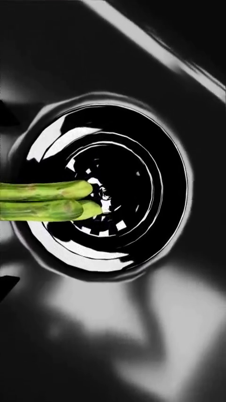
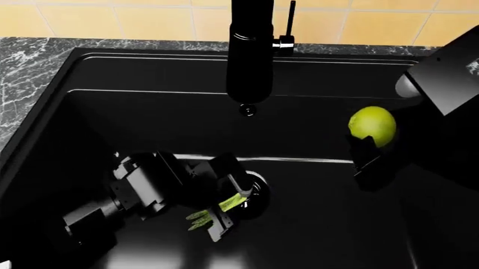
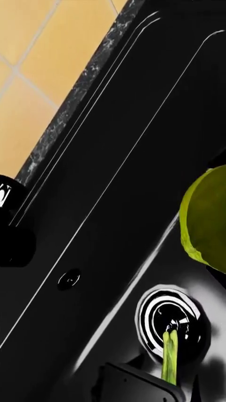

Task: Pick up the fruits and vegetables and place them in the sink. Turn on the sink faucet to wash them. Then turn the sink off and put them in the tray.

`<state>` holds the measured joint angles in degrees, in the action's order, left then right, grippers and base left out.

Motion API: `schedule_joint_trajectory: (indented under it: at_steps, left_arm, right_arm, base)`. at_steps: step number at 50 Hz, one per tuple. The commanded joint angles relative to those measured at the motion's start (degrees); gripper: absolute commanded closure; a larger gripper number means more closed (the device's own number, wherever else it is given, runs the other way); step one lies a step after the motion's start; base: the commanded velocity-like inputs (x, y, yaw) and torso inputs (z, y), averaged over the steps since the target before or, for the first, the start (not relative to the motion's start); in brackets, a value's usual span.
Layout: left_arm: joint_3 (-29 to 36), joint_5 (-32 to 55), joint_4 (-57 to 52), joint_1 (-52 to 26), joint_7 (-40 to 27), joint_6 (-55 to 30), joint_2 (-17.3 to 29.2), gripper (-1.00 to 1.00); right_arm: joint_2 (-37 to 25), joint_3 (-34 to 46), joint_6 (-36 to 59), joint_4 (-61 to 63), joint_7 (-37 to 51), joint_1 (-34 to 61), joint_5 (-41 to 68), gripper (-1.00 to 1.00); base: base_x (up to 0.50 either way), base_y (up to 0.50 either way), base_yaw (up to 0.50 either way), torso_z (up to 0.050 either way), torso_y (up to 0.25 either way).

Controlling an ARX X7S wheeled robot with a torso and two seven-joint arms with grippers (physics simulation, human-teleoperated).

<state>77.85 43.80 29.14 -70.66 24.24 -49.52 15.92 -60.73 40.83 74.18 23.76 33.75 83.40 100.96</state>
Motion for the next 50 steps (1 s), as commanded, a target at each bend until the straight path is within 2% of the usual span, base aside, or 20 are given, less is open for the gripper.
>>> schedule_joint_trajectory:
  at_steps: [1,36,37,50]
  left_arm:
    - [0.57,-0.38,0.80,0.33,0.39,0.15,-0.25,-1.00]
    - [2.75,-2.44,5.39,2.04,3.92,3.97,-2.20,-1.00]
    - [2.64,-2.36,5.38,2.06,3.91,4.01,-2.16,1.00]
    - [2.25,-2.00,0.67,1.84,1.47,2.73,-0.05,1.00]
  right_arm:
    - [0.28,0.09,0.17,-0.31,-0.35,0.79,-0.69,1.00]
    - [-0.34,0.53,-1.74,0.24,-1.08,-0.30,-1.83,1.00]
    - [-0.37,0.55,-1.75,0.25,-1.02,-0.29,-1.75,1.00]
    - [-0.35,0.66,-2.07,0.25,-0.88,0.02,-1.68,1.00]
  base:
    - [0.00,0.00,0.00,0.000,0.000]
    - [0.00,0.00,0.00,0.000,-0.012]
    - [0.00,0.00,0.00,0.000,-0.012]
    - [0.00,0.00,0.00,0.000,-0.002]
